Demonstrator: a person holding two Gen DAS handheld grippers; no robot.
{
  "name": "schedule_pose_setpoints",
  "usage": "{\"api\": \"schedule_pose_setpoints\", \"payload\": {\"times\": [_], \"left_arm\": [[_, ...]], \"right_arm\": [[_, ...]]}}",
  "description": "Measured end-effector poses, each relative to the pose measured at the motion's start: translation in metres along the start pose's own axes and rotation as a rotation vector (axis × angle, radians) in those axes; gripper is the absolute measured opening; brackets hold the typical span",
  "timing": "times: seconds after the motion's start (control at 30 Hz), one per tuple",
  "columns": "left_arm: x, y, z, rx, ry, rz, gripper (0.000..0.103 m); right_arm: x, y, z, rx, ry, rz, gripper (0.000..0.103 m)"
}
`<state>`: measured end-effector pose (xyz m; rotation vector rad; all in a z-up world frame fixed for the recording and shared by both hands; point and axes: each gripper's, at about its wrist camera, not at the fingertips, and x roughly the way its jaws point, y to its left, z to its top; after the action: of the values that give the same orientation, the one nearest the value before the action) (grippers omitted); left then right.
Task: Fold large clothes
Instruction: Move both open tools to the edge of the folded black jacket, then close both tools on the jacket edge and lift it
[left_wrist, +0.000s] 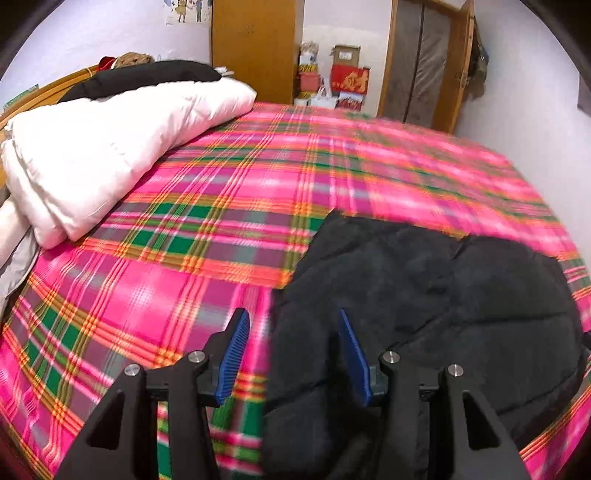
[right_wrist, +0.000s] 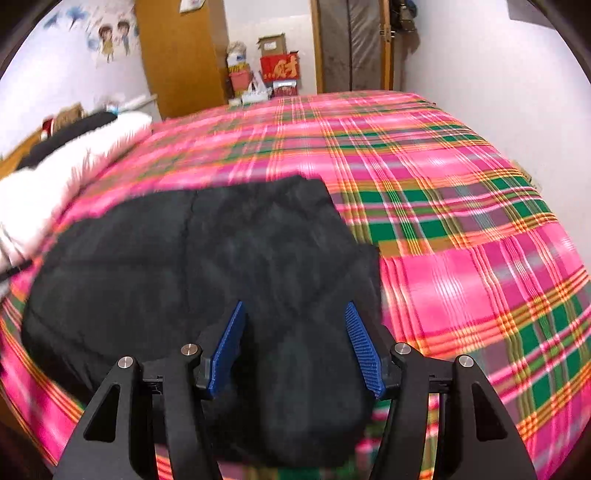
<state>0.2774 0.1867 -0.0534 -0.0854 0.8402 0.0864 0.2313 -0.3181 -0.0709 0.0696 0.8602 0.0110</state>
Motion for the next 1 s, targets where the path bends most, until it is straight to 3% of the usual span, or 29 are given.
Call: {"api": "schedule_pose_setpoints", "payload": {"times": [0.17,0.27,0.53,1.0], "left_arm": [[0.033,0.019,-0.017,-0.046,0.114,0.007,0.052],[0.041,0.026,-0.020,-0.117,0.139,-0.056,0.052],[0.063,0.011,-0.023,-0.115,0.174,-0.127,0.051],[0.089,0.023,-0.031,-0.238,0.229,-0.288,0.054]], "right_arm": [[0.018,-0.024,-0.005,0.064,0.030,-0.039,0.058],[0.026,-0.029,-0.007,0.079,0.043,-0.018,0.058],[0.039,-0.043,-0.013,0.153,0.077,0.034,0.061],[0.077,-0.073,-0.023,0.341,0.186,0.240,0.071]]}}
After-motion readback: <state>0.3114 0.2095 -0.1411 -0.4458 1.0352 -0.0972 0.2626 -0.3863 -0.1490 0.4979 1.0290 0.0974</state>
